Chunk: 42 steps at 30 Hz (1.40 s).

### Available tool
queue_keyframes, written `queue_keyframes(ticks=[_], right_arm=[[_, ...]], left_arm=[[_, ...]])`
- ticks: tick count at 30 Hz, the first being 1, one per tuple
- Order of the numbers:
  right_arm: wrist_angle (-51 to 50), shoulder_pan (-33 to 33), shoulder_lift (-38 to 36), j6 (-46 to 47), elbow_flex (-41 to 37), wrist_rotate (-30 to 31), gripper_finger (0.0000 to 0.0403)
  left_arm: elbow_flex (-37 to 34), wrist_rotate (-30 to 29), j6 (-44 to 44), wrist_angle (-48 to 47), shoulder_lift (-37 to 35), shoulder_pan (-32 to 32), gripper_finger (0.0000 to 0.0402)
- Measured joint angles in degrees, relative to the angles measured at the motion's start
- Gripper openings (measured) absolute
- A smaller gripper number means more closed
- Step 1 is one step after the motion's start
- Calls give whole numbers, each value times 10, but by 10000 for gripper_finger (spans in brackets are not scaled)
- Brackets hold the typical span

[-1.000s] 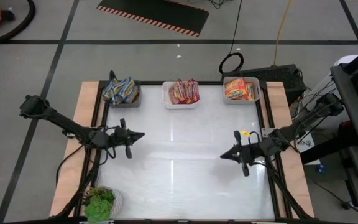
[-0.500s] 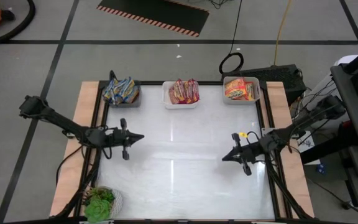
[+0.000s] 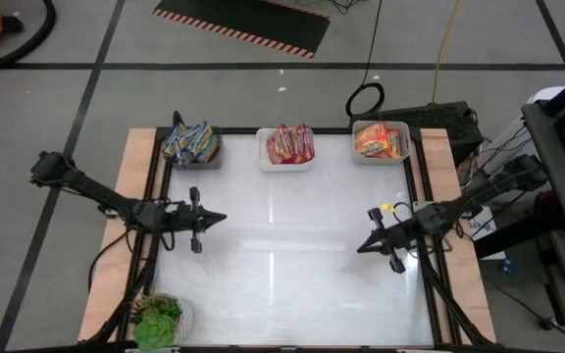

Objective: Sort Maruchan noodles
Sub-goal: Return to Home Position

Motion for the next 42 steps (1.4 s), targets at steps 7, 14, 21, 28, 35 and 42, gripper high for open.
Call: queue_keyframes(ticks=[7, 14, 21, 28, 35, 42], right_arm=[[-9, -27, -20, -17, -4, -1, 0], [-10, -74, -36, -6, -5, -48, 0], [-82, -140, -75, 15, -6, -152, 0], [-122, -204, -118, 28, -6, -195, 0], [-143, -249, -128, 36, -6, -152, 0], [-138, -254, -129, 55, -6, -69, 0]], left_arm=[[0, 28, -11, -14, 0, 0, 3], [0, 28, -7, -26, -17, -9, 3], [0, 5, -31, -92, -51, -42, 3], [0, -36, -29, -100, -71, -76, 3], [0, -102, -30, -107, -72, -103, 3], [0, -122, -29, -107, -72, -110, 3]])
